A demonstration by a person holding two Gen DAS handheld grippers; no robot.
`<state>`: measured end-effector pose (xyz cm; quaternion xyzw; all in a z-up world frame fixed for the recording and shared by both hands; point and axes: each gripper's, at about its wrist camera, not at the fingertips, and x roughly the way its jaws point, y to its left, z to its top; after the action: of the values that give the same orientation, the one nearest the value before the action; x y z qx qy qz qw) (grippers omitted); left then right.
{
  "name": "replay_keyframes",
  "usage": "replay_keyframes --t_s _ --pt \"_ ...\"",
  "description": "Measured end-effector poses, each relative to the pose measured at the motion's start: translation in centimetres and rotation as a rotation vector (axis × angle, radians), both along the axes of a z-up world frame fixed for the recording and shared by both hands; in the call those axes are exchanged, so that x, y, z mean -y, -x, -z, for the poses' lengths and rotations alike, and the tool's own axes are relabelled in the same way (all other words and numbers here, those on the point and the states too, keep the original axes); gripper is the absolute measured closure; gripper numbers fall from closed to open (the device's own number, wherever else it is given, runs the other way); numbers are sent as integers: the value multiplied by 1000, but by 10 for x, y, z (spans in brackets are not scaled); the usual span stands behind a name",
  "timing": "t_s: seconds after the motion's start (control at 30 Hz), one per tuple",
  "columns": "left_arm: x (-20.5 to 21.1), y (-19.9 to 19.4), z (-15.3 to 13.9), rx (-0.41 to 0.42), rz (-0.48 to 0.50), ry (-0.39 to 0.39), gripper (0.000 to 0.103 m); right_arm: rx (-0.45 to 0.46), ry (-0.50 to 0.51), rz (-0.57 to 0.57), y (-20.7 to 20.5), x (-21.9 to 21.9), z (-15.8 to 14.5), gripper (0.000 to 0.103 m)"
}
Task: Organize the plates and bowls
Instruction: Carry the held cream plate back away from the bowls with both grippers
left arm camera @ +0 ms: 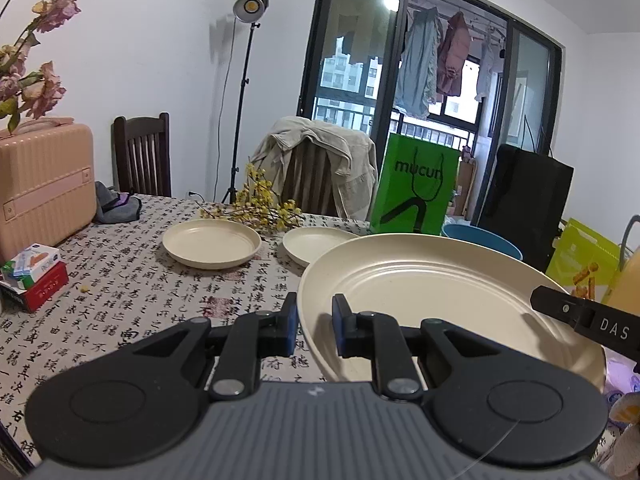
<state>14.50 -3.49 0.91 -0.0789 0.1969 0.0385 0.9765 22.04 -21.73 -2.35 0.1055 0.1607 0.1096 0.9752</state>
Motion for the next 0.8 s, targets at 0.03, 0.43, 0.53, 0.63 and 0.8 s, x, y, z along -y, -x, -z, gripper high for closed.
replay_keyframes --t_s 0.03,0.43,0.53,0.63,0.8 --pt "2 -1 1 -2 4 -1 85 -2 -1 3 0 2 2 91" --pt "18 -5 18 -29 35 -15 85 -38 -3 25 -1 17 21 91" --pt "20 -6 22 -32 42 -19 85 -42 -5 26 -1 19 24 91" --pt "23 -8 26 -38 48 -24 85 -45 0 33 0 21 28 91" --pt "28 -11 35 -54 60 -23 85 -65 4 43 -3 25 37 91"
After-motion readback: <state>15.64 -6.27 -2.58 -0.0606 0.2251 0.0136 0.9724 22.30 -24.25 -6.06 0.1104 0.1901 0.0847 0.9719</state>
